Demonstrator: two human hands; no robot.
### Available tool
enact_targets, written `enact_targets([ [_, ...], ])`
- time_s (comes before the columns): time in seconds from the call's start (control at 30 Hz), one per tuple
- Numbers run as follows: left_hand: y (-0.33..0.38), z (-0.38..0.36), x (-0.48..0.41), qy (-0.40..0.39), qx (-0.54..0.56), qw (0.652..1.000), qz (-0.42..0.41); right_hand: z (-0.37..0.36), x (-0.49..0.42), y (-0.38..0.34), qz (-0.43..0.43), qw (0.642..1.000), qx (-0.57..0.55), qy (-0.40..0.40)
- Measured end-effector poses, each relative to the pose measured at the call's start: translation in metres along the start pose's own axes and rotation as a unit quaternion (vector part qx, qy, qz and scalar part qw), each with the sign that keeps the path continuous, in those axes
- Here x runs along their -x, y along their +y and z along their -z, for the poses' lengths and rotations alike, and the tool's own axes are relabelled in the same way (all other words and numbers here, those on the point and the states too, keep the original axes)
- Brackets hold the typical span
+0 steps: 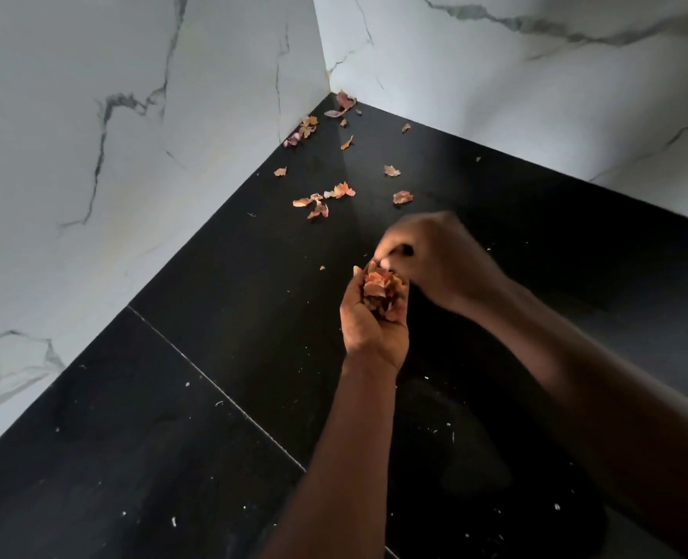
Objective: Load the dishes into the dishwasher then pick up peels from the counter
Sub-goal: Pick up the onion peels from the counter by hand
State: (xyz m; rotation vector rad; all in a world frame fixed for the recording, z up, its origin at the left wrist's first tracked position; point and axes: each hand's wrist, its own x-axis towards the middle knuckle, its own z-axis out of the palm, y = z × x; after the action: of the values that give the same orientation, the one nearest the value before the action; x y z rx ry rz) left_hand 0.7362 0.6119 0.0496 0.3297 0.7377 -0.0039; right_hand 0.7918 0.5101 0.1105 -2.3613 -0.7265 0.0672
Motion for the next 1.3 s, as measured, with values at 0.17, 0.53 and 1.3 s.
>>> enact_targets([
  [0.17, 0.006, 0.002, 0.012, -0.005, 0.004, 1.000, 0.008, 0.013, -0.009, -0.005, 0.005, 0.999, -0.037, 0.021],
  [0.53, 0.009, -0.003, 0.033, -0.044, 0.055, 0.997, 0.022, 0.003, -0.101, 0.147, -0.239, 0.940, 0.237, 0.060],
  [1.3, 0.011, 0.027, 0.051, 0.002, 0.030, 1.000, 0.003, 0.026, -0.027, 0.051, -0.103, 0.986, -0.075, 0.105],
])
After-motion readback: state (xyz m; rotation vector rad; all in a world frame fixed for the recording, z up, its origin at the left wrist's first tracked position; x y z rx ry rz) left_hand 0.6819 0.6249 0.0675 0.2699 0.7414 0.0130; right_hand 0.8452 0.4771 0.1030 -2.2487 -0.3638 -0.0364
